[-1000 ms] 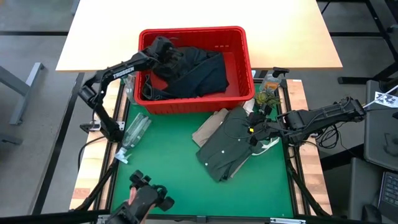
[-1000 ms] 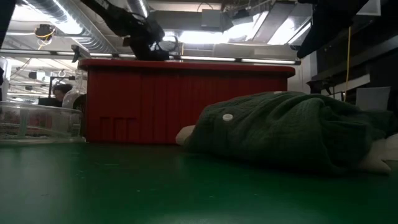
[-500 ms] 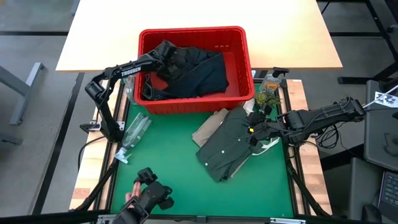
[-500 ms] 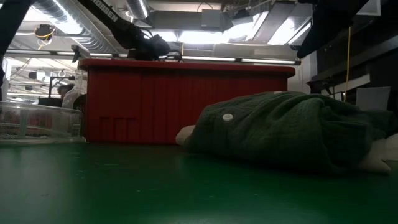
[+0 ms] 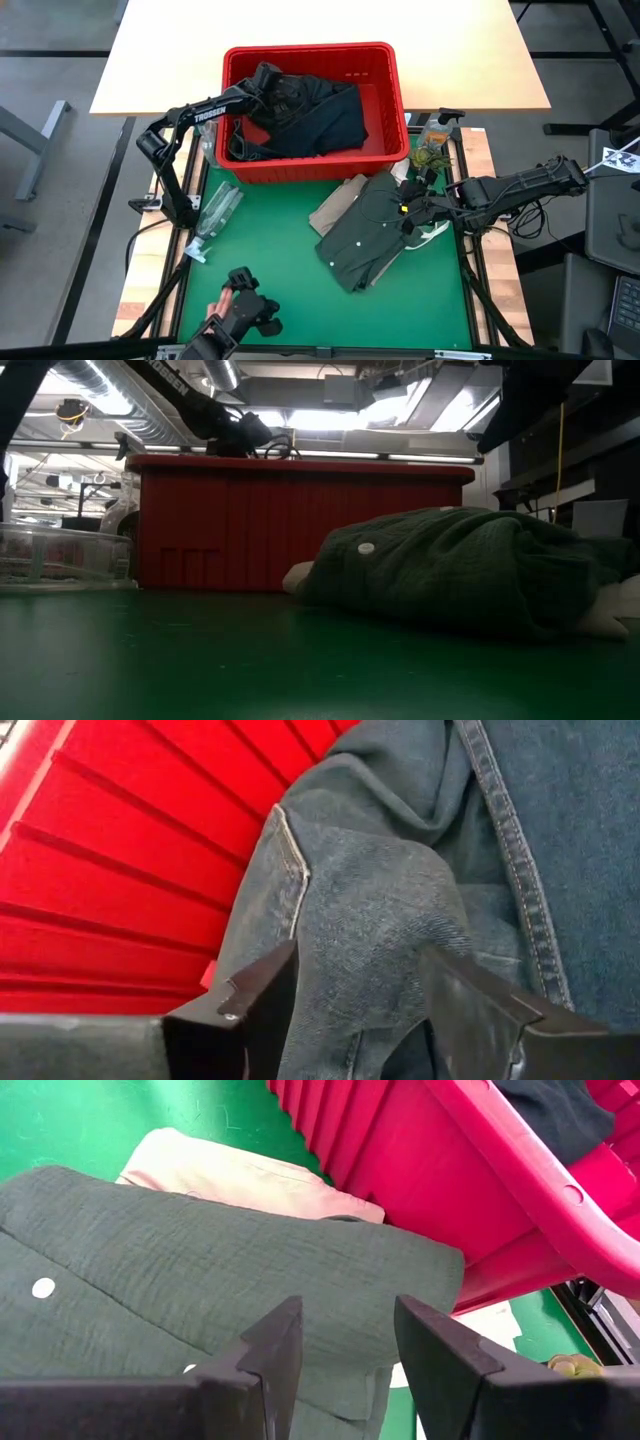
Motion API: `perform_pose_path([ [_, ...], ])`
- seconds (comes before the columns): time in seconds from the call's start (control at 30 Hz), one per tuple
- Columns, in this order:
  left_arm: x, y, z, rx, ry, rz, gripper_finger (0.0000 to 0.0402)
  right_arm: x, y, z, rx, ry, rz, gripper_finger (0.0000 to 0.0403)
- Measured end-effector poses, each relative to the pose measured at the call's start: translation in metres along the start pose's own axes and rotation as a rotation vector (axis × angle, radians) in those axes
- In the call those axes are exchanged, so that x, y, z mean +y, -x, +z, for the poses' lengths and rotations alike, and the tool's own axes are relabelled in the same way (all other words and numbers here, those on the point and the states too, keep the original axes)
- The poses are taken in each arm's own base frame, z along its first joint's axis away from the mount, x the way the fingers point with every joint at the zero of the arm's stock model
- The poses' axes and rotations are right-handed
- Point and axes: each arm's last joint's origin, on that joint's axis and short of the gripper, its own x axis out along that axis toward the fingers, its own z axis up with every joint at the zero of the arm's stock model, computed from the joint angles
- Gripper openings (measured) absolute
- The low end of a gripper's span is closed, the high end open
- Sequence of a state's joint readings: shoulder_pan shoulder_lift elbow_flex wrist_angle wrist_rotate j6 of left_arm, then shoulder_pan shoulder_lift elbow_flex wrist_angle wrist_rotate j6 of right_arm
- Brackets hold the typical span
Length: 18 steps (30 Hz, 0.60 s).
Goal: Fold laundry
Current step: Fold the dark blue pants
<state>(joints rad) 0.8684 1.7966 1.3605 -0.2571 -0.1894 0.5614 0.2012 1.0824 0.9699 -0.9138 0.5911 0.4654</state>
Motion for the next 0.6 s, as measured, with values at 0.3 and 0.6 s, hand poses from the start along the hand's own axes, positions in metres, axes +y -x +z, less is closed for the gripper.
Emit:
perform_pose_path([
  [0.3,-0.007,0.002,0.004,-0.008,-0.133,-0.014,0.0204,0.000,0.000,0.000,0.000,0.000,0.000,0.0160],
  [0.6,-0.016,0.003,-0.006,0.097,-0.331,-0.096,0.0204,0.000,0.000,0.000,0.000,0.000,0.000,0.0160],
])
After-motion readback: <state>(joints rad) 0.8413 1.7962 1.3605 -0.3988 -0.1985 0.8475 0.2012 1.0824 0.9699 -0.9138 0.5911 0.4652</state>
